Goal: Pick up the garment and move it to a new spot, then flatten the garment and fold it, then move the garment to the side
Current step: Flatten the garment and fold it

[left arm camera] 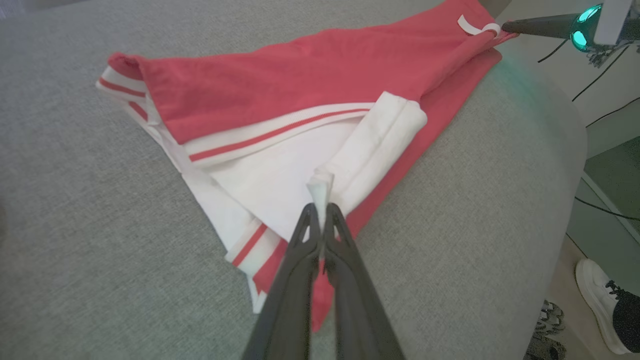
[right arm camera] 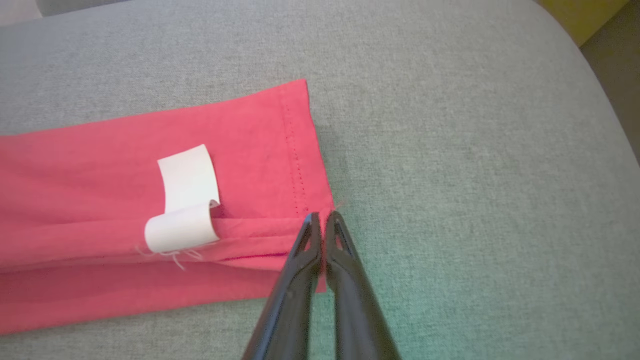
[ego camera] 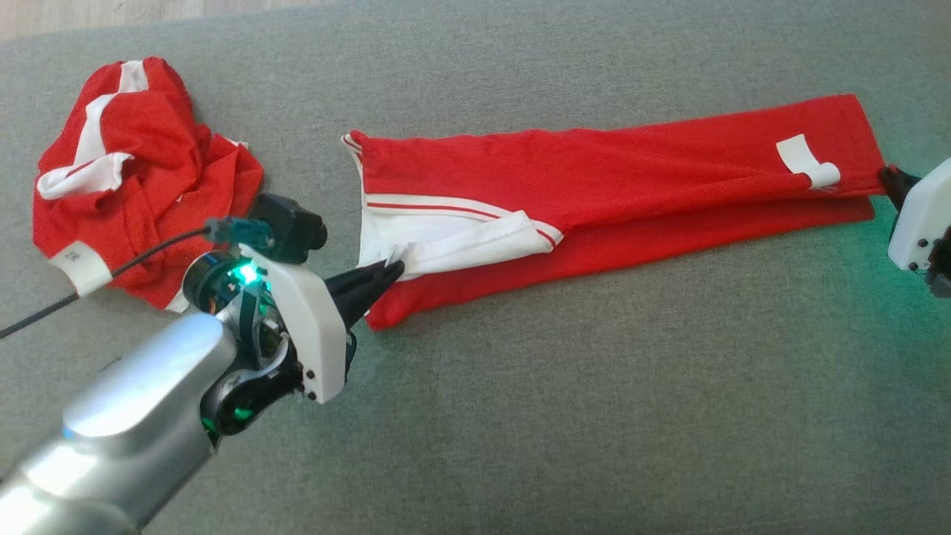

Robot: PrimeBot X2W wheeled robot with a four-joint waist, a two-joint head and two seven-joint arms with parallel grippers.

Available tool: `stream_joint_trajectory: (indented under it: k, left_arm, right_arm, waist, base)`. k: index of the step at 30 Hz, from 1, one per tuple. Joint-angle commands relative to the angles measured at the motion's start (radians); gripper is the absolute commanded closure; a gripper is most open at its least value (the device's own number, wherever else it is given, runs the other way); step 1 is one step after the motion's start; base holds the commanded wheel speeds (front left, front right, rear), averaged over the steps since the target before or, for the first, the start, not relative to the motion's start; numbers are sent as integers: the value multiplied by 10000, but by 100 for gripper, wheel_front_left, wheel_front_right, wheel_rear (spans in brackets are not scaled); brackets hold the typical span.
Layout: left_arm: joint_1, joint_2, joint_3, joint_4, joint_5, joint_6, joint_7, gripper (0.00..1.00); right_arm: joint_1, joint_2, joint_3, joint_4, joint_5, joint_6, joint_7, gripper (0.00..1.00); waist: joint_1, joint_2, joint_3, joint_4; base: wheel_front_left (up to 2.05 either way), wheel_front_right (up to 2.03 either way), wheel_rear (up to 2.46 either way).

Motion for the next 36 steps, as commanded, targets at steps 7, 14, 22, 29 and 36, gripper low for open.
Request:
stream_joint_trajectory:
  k: [7, 14, 22, 29, 36]
  left_arm:
    - [-141, 62, 593, 179, 703, 428, -1255, 0]
    - [-163, -617, 2408, 510, 706, 1315, -4664, 0]
    - [607, -1137, 4158, 545, 1305, 2390, -6376, 0]
    - [3285, -2490, 6670, -516, 3528, 2655, -6395, 0]
    - [5756, -4072, 8039, -578, 5411, 1952, -6396, 0]
  right_arm:
    - [72, -232, 26, -194, 349, -9, -310, 0]
    - [-245, 25, -741, -792, 647, -9, -2494, 0]
    - [243, 741, -1570, -1911, 222, -9, -5270, 0]
    - [2182, 2139, -3635, -3662, -1533, -9, -5709, 0]
    - [5210, 4258, -5016, -5889, -4365, -9, -5715, 0]
  waist:
    - [0, -1, -76, -158]
    - [0, -1, -564, -241]
    - [0, -1, -1383, -209]
    - [0, -1, -2034, -178]
    - [0, -1, -2439, -143]
  base:
    - [0, 0, 0]
    - [0, 0, 0]
    - [0, 0, 0]
    - [0, 0, 0]
    - [0, 0, 0]
